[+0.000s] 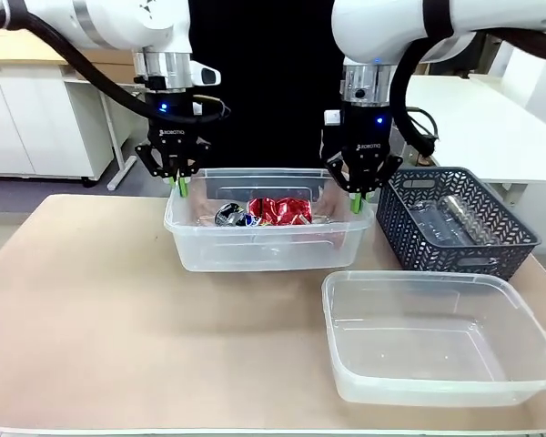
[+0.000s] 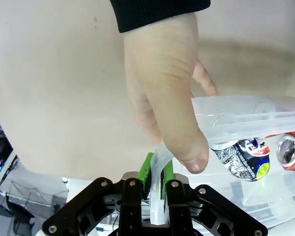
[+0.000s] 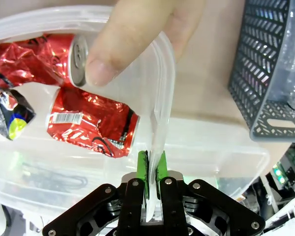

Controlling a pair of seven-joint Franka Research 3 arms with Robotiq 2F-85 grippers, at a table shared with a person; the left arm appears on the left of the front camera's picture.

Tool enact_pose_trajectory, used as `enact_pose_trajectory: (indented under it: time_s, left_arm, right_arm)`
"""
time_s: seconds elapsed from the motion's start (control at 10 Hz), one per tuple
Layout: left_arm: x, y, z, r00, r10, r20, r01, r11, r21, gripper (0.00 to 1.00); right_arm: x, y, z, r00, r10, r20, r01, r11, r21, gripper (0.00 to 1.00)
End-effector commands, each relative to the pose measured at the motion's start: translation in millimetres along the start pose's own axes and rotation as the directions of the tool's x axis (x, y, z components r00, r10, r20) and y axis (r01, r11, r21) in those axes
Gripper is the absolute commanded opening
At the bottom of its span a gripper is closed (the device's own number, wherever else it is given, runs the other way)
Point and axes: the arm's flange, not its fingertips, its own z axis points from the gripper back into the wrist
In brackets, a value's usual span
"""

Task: Sort the waste into each basket.
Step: Release the Organizing box you were holding.

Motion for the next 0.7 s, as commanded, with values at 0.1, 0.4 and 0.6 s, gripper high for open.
enact_pose_trajectory:
  time_s: [0.1, 0.4, 0.6]
  left_arm:
    - [-16.9, 3.0, 21.7, 0.994, -0.010, 0.112, 0.011, 1.000, -0.012, 0.87]
    - [-46.1, 25.3, 41.6, 0.970, 0.038, 0.239, -0.004, 0.990, -0.141, 1.00]
    - [-61.3, 38.7, 47.4, 0.946, 0.073, 0.315, -0.003, 0.976, -0.216, 1.00]
  right_arm:
    - [-18.1, -8.9, 10.7, 0.983, 0.025, 0.180, -0.039, 0.997, 0.073, 0.65]
    - [-30.4, -25.7, 23.3, 0.932, -0.088, 0.352, -0.011, 0.963, 0.270, 1.00]
    - [-41.8, -34.9, 36.9, 0.860, -0.216, 0.462, 0.029, 0.925, 0.379, 1.00]
